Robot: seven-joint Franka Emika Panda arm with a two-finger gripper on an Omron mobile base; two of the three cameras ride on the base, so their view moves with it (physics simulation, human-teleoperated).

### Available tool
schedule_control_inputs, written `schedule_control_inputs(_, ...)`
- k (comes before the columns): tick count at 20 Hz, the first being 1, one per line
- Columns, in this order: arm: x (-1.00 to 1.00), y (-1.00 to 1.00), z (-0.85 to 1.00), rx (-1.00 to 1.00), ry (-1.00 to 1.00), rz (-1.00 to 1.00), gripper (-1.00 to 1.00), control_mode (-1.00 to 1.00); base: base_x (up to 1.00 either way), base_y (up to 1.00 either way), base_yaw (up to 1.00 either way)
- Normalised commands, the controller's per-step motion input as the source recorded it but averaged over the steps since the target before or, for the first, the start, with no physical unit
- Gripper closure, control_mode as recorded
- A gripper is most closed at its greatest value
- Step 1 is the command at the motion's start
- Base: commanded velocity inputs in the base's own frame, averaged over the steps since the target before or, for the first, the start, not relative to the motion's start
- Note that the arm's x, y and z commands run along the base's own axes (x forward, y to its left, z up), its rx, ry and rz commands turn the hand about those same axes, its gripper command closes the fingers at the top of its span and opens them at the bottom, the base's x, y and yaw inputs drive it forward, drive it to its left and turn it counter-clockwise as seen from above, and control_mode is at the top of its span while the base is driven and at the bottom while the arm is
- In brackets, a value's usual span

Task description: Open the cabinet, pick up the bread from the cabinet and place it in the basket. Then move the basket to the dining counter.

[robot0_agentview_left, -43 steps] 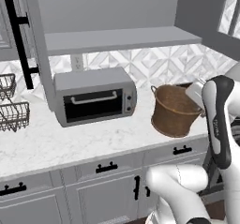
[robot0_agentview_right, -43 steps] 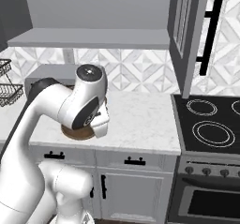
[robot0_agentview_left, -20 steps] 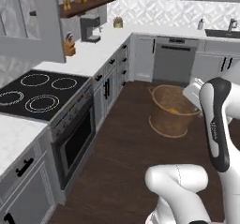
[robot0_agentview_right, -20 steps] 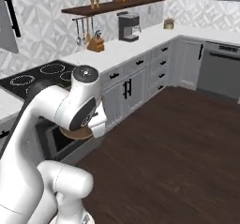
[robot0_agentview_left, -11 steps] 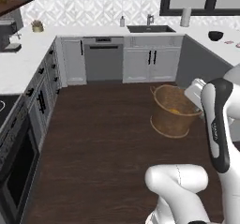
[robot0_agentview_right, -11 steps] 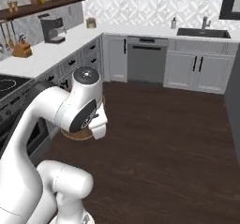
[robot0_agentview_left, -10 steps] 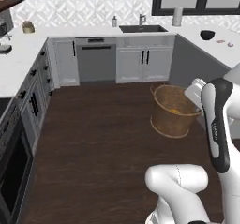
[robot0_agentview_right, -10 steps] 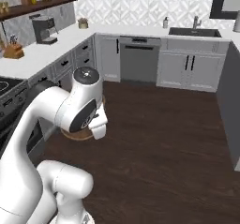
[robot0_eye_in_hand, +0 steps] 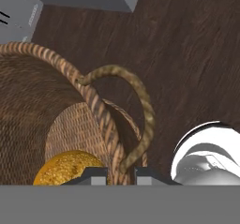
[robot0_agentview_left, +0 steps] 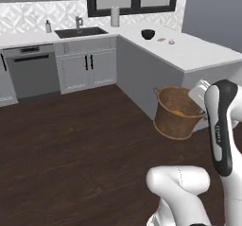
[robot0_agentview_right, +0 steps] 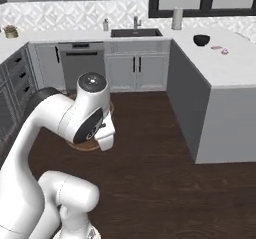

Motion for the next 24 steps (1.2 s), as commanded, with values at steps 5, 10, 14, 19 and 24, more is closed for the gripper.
schedule_control_inputs(5, 0.0, 0.0, 0.0, 0.0, 0.0, 0.0, 1.0, 1.0, 1.0, -0.39, -0.19)
schedule_control_inputs(10, 0.0, 0.0, 0.0, 0.0, 0.0, 0.0, 1.0, 1.0, 1.0, -0.54, -0.11)
schedule_control_inputs(14, 0.0, 0.0, 0.0, 0.0, 0.0, 0.0, 1.0, 1.0, 0.95, -0.58, -0.11)
schedule_control_inputs(19, 0.0, 0.0, 0.0, 0.0, 0.0, 0.0, 1.0, 1.0, 0.38, -0.4, -0.31)
schedule_control_inputs(24, 0.0, 0.0, 0.0, 0.0, 0.0, 0.0, 1.0, 1.0, 0.0, -0.01, -0.51)
